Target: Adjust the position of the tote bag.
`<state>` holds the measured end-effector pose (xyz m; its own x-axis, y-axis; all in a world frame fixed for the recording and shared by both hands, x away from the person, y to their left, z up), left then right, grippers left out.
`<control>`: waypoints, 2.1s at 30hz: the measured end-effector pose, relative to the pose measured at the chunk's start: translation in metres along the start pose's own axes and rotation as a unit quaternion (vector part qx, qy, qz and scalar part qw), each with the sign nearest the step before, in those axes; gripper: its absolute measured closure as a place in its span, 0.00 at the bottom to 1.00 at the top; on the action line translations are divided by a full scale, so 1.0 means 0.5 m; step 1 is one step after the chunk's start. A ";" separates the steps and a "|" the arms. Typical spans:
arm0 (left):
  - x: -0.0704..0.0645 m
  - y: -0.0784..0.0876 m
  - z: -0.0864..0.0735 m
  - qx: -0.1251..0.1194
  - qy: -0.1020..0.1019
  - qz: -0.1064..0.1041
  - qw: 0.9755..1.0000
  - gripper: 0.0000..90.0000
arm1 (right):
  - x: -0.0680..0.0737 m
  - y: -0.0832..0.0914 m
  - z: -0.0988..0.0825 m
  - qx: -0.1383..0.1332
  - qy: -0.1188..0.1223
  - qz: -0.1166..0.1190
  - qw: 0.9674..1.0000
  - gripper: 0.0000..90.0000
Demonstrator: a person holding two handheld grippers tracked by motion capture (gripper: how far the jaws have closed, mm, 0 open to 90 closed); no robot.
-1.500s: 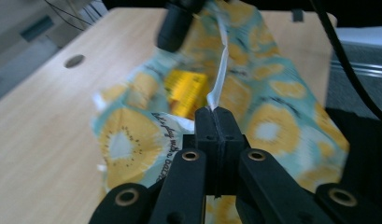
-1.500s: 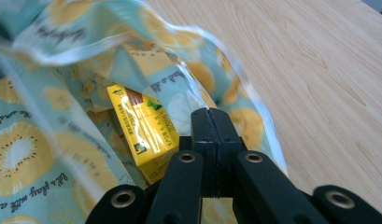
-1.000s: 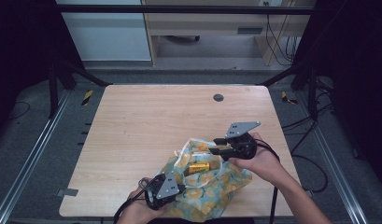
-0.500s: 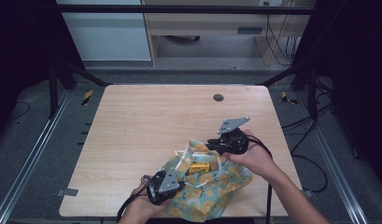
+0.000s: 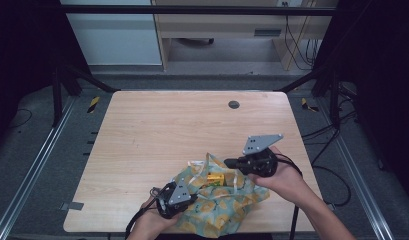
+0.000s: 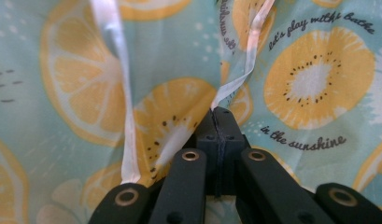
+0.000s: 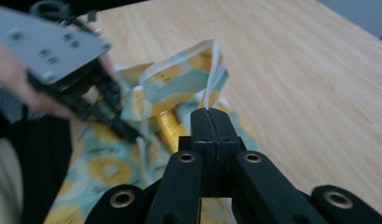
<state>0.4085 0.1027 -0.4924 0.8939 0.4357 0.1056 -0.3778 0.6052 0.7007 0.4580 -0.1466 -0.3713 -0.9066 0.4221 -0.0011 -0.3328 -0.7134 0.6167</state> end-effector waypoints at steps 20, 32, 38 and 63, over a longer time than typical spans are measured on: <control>0.001 0.038 0.002 0.001 0.013 0.007 1.000 0.84 | 0.115 -0.040 -0.134 0.155 0.059 0.043 0.985 1.00; -0.006 0.119 0.061 -0.019 -0.004 0.001 1.000 0.73 | 0.111 -0.064 -0.176 0.169 0.045 0.046 0.983 1.00; 0.001 0.143 0.102 -0.040 -0.009 0.012 0.999 0.72 | 0.112 -0.068 -0.192 0.171 0.042 0.047 0.983 1.00; -0.019 0.023 0.027 0.038 -0.019 -0.023 0.999 0.89 | 0.059 0.008 -0.120 0.048 0.041 -0.036 0.997 0.48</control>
<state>0.3988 0.0966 -0.4758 0.9187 0.3829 0.0972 -0.3182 0.5713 0.7565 0.4141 -0.1705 -0.4162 -0.9011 0.4194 -0.1098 -0.3744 -0.6250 0.6850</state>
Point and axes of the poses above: each handheld gripper's, and its own axes: y roughly backward along the jaws, z roughly out of its top, x roughly to its left, the point moved 2 cm from there along -y, roughly forward along the jaws, and after that the axes turned 2 degrees about x, right-handed, at the moved point
